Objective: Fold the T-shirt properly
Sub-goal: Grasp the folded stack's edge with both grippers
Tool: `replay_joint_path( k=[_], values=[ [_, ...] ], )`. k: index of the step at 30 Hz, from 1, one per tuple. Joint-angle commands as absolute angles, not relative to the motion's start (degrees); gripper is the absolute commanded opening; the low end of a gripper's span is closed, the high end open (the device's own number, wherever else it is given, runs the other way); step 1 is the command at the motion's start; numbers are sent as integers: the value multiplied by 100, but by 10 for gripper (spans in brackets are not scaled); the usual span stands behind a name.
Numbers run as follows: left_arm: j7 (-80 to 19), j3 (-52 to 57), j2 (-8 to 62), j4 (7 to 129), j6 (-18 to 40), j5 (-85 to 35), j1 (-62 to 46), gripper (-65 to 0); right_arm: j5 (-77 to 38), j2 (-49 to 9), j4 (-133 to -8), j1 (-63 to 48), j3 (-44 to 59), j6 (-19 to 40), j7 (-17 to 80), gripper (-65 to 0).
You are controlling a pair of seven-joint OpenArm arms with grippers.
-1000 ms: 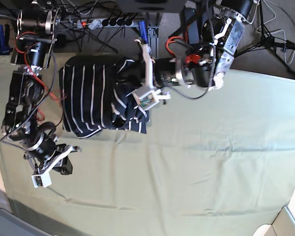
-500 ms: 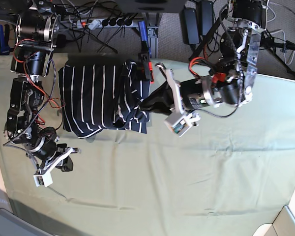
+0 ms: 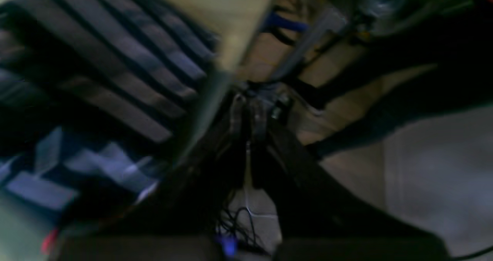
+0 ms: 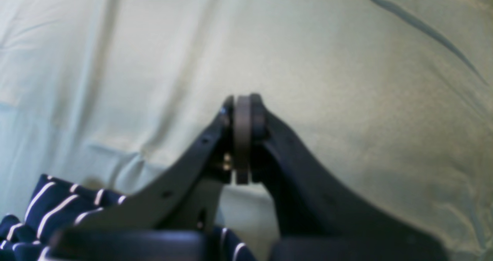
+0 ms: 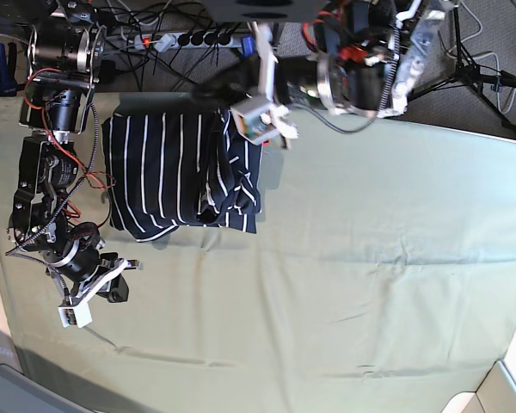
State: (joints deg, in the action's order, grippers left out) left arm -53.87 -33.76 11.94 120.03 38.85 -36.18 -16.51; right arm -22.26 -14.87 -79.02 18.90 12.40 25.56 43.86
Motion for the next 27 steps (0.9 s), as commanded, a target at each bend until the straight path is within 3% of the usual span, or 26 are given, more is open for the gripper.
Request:
replay_joint_path(
  k=[1,4,18,27],
  values=[
    [-5223,-3476,1100,12110,3966,-3332,-1608,-635,-2294,-1538,-7957,2047,1267,3030,4241,-650],
    [-5009,-3599,987,12042,3966,-2849,-1605,-635,-2296,-1538,-7878,2029,1262,3035,4311,-650],
    [-4731,-3594,921,10593,3964,-2714,-725,-635,-2482,-1538,-7542,2014,1173,3044,4377,-650],
    [-4528,-3594,923,10082,3964,-2486,-617,-635,-2082,-1559,-7542,2014,-56,3044,4615,-650]
  ],
)
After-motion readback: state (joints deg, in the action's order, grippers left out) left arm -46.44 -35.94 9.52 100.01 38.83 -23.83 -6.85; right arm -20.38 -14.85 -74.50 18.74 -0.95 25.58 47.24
